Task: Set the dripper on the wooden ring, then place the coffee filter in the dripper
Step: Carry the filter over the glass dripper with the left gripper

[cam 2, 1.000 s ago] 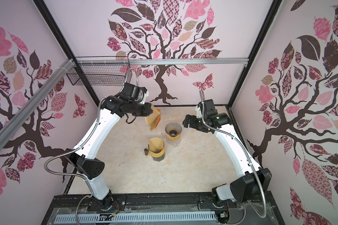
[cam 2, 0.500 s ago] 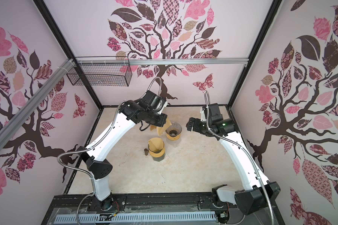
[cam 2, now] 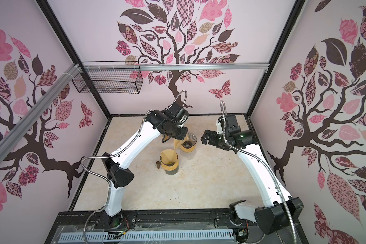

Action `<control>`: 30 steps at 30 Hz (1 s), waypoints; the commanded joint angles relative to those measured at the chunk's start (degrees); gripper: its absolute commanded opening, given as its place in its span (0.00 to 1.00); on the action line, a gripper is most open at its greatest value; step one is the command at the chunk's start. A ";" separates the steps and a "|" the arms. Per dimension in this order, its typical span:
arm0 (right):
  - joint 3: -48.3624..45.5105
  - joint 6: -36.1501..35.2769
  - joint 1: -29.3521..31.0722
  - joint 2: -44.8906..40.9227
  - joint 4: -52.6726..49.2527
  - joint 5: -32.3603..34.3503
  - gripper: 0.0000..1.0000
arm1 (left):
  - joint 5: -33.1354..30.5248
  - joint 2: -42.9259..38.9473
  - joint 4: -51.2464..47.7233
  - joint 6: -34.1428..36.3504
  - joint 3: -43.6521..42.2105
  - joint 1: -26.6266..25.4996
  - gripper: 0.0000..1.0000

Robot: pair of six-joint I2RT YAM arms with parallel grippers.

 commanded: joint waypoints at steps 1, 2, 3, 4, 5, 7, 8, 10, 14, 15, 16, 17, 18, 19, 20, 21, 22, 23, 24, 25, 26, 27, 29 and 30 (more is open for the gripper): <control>0.12 -0.21 0.38 -1.91 -0.93 -0.76 1.00 | -1.40 1.69 -0.70 0.87 3.43 -0.63 0.00; 0.09 -0.25 0.38 -1.94 -0.80 -0.83 1.00 | -1.52 2.08 -0.78 1.04 3.71 -0.79 0.00; 0.13 -0.21 0.38 -1.88 -0.85 -0.90 1.00 | -1.85 2.56 -0.75 1.20 4.10 -0.98 0.00; 0.14 -0.21 0.43 -1.91 -0.94 -1.02 1.00 | -2.01 3.04 -0.81 1.41 4.42 -1.16 0.00; 0.04 -0.21 0.42 -1.89 -1.01 -1.02 1.00 | -2.12 3.46 -0.77 1.50 4.61 -1.30 0.00; 0.17 -0.28 0.38 -1.86 -1.19 -1.02 1.00 | -2.58 4.21 -0.89 1.55 5.04 -1.51 0.00; 0.17 -0.30 0.38 -1.83 -1.23 -1.04 1.00 | -2.87 4.52 -0.83 1.64 5.15 -1.64 0.00; 0.24 -0.38 0.43 -1.72 -1.41 -1.13 1.00 | -3.56 5.25 -0.88 1.95 5.68 -1.91 0.00; 0.26 -0.38 0.38 -1.40 -1.64 -1.36 1.00 | -3.52 6.26 -0.63 2.12 6.25 -2.07 0.00; 0.44 -0.39 0.42 -1.30 -1.59 -1.50 1.00 | -3.31 6.46 -0.52 2.20 6.25 -2.13 0.00; 0.52 -0.39 0.40 -1.14 -1.72 -1.55 1.00 | -3.08 6.66 -0.41 2.19 6.15 -2.13 0.00; 0.49 -0.42 0.38 -1.08 -1.76 -1.55 1.00 | -2.84 6.91 -0.39 2.21 6.16 -2.13 0.00; 0.56 -0.47 0.38 -1.06 -1.85 -1.40 1.00 | -2.42 7.06 -0.23 2.08 6.23 -2.13 0.00; 0.52 -0.43 0.44 -1.08 -1.85 -1.29 1.00 | -2.24 7.25 -0.11 2.08 6.10 -2.20 0.00; 0.57 -0.47 0.43 -0.99 -1.75 -1.15 1.00 | -2.16 7.40 0.05 2.12 5.91 -2.29 0.00; 0.46 -0.47 0.38 -0.95 -1.85 -1.18 1.00 | -2.06 7.58 0.21 2.28 5.74 -2.38 0.00; 0.56 -0.47 0.43 -0.86 -1.87 -1.11 1.00 | -1.85 7.83 0.22 2.38 5.50 -2.44 0.00; 0.56 -0.52 0.39 -0.79 -1.94 -1.02 1.00 | -1.65 8.07 0.31 2.43 5.45 -2.47 0.00; 0.61 -0.47 0.45 -0.77 -1.94 -0.90 1.00 | -1.32 8.37 0.37 2.46 5.36 -2.61 0.00; 0.73 -0.47 0.45 -0.78 -1.94 -0.85 1.00 | -1.16 8.63 0.33 2.54 5.20 -2.74 0.00; 0.64 -0.47 0.39 -0.79 -1.94 -0.91 1.00 | -1.13 8.78 0.48 2.55 5.08 -2.91 0.00; 0.59 -0.47 0.41 -0.77 -1.94 -0.77 1.00 | -1.07 9.03 0.59 2.61 4.97 -3.09 0.00; 0.61 -0.47 0.34 -0.77 -2.02 -0.63 1.00 | -1.09 9.42 0.72 2.65 4.88 -3.36 0.00; 0.60 -0.48 0.37 -0.77 -2.11 -0.58 1.00 | -1.10 9.70 0.82 2.73 4.81 -3.52 0.00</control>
